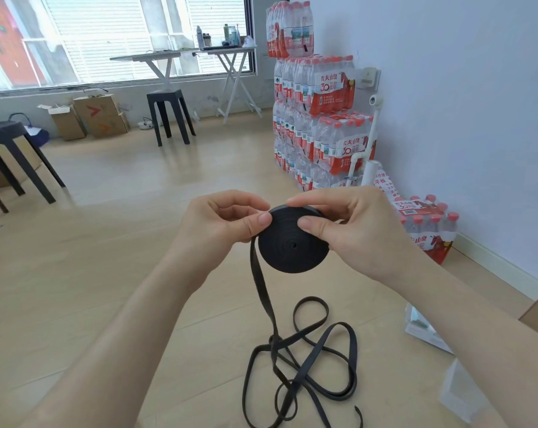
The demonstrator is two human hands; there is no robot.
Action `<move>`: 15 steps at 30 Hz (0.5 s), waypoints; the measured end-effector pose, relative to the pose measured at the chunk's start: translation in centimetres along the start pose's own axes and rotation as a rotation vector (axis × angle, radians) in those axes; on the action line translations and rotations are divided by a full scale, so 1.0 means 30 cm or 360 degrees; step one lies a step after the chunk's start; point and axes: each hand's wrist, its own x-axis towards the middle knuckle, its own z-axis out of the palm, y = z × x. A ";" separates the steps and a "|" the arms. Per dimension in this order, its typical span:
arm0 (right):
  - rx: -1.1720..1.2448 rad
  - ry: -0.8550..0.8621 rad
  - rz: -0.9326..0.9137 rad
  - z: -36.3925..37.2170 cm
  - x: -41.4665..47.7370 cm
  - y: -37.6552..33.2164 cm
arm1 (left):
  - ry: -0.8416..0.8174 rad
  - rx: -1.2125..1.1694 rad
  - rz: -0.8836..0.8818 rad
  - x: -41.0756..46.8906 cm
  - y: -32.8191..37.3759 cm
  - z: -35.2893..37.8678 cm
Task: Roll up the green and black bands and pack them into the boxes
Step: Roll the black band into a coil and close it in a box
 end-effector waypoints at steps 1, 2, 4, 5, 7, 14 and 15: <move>0.0068 0.0019 0.0030 -0.001 0.001 -0.002 | -0.0015 -0.0038 -0.0005 0.000 -0.003 0.001; 0.0142 0.0050 0.0061 -0.003 0.004 -0.004 | -0.0030 -0.0086 -0.0011 0.001 -0.006 0.002; 0.0274 0.0144 0.0124 -0.012 0.006 -0.004 | -0.0036 -0.0177 -0.0042 0.000 -0.012 0.006; 0.0321 0.0189 0.0153 -0.017 0.007 -0.006 | -0.0036 -0.0215 -0.0063 0.000 -0.013 0.010; 0.0390 0.0241 0.0199 -0.021 0.005 -0.010 | -0.0031 -0.0272 -0.0085 -0.001 -0.011 0.019; 0.0514 0.0471 0.0336 -0.021 0.010 -0.012 | 0.0092 -0.0559 -0.0043 -0.003 -0.001 0.077; 0.0531 0.0512 0.0349 -0.022 0.011 -0.012 | 0.0107 -0.0566 -0.0044 -0.003 -0.002 0.082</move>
